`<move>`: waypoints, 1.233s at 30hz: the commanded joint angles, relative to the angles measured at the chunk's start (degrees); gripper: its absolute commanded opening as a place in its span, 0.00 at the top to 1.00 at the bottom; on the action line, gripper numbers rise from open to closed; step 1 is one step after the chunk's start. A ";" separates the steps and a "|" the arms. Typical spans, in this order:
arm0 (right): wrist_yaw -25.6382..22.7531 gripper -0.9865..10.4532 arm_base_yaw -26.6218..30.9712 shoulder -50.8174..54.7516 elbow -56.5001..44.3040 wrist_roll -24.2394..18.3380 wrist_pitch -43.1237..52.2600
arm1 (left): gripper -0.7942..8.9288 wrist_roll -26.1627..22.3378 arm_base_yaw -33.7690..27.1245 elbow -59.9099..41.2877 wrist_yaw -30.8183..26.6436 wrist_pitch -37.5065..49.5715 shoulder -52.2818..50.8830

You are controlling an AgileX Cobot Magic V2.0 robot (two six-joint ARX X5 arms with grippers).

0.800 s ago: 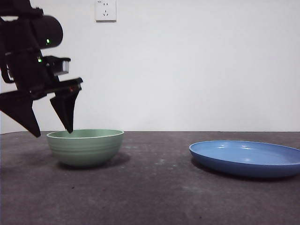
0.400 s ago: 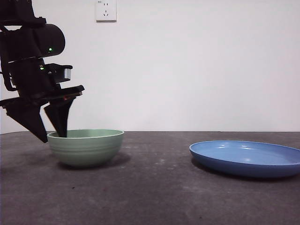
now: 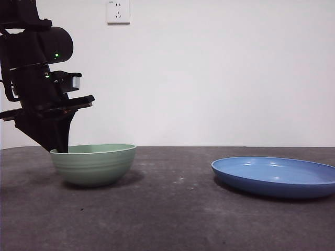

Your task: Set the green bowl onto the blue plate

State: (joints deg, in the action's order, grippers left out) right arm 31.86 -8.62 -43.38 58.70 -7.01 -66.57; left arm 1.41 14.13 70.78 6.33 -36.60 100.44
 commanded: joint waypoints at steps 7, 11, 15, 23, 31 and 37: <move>0.07 0.55 -0.26 -0.35 1.22 0.59 0.55 | 0.90 1.46 0.20 1.18 0.35 0.61 1.09; 0.07 0.55 -0.26 -0.35 1.22 0.59 0.55 | 0.90 2.97 0.31 1.62 4.04 0.70 0.22; 0.07 0.55 -0.26 -0.35 1.22 0.59 0.55 | 0.90 5.25 1.86 3.19 5.44 0.35 -1.73; 0.07 0.55 -0.26 -0.33 1.22 0.68 0.55 | 0.90 8.83 10.34 9.38 8.57 -0.92 -3.43; 0.07 0.55 -0.26 -0.33 1.22 1.16 0.55 | 0.90 14.36 18.64 12.83 7.91 5.38 -1.38; 0.02 0.55 -0.26 -0.33 1.22 1.97 0.55 | 0.90 14.73 22.40 19.52 7.39 4.90 5.31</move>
State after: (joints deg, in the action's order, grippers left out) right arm 31.81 -8.62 -43.38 58.70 -5.67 -66.57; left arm 15.44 35.59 88.60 13.63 -31.94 103.85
